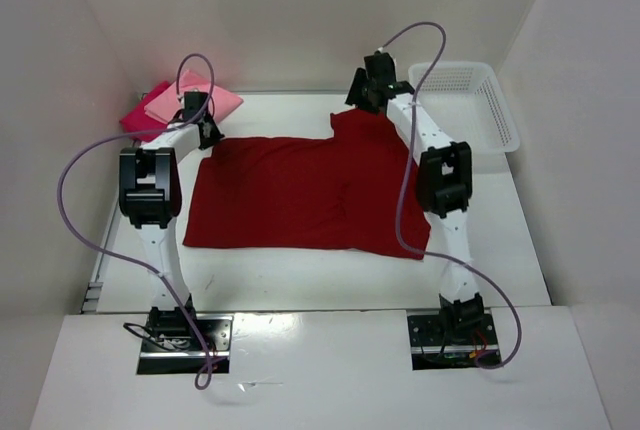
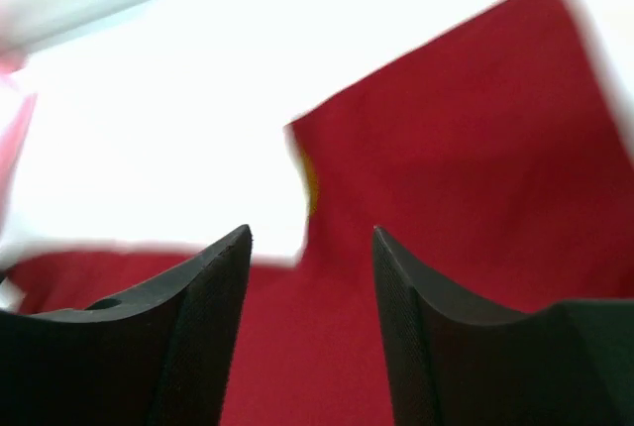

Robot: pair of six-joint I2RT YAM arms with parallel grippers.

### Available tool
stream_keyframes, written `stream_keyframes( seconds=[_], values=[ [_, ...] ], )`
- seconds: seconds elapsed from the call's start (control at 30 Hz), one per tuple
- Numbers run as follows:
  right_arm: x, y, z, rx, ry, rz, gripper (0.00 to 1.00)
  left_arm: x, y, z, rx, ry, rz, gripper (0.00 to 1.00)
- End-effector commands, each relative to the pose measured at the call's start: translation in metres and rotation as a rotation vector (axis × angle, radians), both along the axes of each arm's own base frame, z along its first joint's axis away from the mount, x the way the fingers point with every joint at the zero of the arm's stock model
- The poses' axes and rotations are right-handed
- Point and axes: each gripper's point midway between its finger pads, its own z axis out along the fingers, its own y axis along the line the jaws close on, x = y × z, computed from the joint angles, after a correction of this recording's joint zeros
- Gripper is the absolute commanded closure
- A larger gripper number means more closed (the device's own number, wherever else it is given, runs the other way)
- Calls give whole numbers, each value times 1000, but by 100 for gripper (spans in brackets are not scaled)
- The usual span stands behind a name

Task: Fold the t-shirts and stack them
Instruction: Grap the side of the flattened tshirt furthest away from the robot with both arms

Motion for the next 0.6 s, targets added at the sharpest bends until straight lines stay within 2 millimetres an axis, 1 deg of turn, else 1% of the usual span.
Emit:
stream_keyframes(
  seconds=[0.0,0.03,0.07,0.1,0.13,0.2,0.23,0.27,0.3,0.33,0.37,0.4,0.43,0.5,0.53,0.57],
  values=[
    [39,-42,4,-198,-51,-146,41,8,-4,51,-35,-142,14,93],
    [45,-45,1,-229,-53,-149,40,7,-6,58,-43,-157,4,93],
    [51,-53,-4,-269,-53,-181,40,2,-7,53,-52,-146,13,95],
    [62,-61,-18,-289,-50,-199,38,0,-8,54,-58,-150,6,95],
    [66,-68,-30,-293,-42,-210,38,0,-9,59,-64,-165,12,95],
    [71,-78,-49,-280,-25,-227,37,-3,-10,60,-71,-165,5,95],
    [73,-81,-53,-292,-26,-241,37,-3,-10,60,-71,-165,5,95],
    [76,-93,-57,-328,-30,-266,34,-2,-13,60,-87,-167,1,95],
    [80,-92,-59,-324,-42,-268,34,-5,-15,60,-93,-165,-5,95],
    [85,-100,-61,-320,-51,-282,33,-3,-15,62,-93,-174,-6,95],
    [85,-100,-61,-320,-51,-282,33,-3,-15,62,-93,-174,-6,95],
    [88,-109,-68,-326,-52,-301,33,-3,-17,62,-100,-174,-14,95],
    [90,-111,-73,-331,-54,-309,33,-6,-17,58,-100,-165,-13,95],
    [93,-114,-67,-345,-73,-323,33,-4,-18,60,-106,-174,-21,95],
    [95,-121,-65,-349,-79,-330,33,-4,-18,60,-106,-174,-21,95],
    [98,-121,-62,-344,-94,-332,33,-4,-18,60,-106,-174,-21,95]
  ],
)
